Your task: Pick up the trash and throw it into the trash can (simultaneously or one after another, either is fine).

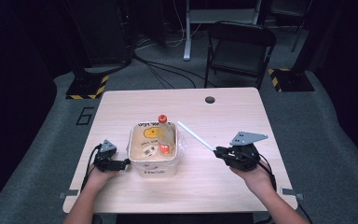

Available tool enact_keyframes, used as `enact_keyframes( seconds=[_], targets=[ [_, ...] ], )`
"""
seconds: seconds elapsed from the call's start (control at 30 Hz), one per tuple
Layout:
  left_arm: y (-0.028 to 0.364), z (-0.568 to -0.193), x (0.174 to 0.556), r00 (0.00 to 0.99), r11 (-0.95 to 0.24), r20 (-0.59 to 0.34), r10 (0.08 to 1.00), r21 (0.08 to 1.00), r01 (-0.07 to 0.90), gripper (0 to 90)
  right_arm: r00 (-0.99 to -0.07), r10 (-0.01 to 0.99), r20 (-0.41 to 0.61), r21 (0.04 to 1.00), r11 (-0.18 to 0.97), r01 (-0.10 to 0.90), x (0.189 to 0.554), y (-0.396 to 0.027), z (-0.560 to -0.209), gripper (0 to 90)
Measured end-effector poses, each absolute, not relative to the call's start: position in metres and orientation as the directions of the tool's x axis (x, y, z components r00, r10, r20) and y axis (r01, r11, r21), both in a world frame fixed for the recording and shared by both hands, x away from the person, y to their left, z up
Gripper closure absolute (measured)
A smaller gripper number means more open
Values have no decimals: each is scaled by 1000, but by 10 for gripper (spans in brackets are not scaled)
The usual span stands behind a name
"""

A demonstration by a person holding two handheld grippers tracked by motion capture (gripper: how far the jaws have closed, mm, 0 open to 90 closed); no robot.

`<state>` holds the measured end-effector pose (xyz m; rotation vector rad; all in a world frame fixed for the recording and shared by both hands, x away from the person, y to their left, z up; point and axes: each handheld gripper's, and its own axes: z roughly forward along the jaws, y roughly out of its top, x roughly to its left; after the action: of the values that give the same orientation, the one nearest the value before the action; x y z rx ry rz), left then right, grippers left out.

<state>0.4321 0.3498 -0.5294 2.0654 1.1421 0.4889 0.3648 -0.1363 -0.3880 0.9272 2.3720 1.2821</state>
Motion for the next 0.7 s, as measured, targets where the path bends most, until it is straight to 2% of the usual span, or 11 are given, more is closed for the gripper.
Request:
enact_keyframes(
  seconds=[0.7],
  targets=[
    [350, -529, 432, 537, -353, -13, 844, 740, 573, 135, -803, 594, 49, 828, 426, 365, 357, -116, -389, 787]
  ],
)
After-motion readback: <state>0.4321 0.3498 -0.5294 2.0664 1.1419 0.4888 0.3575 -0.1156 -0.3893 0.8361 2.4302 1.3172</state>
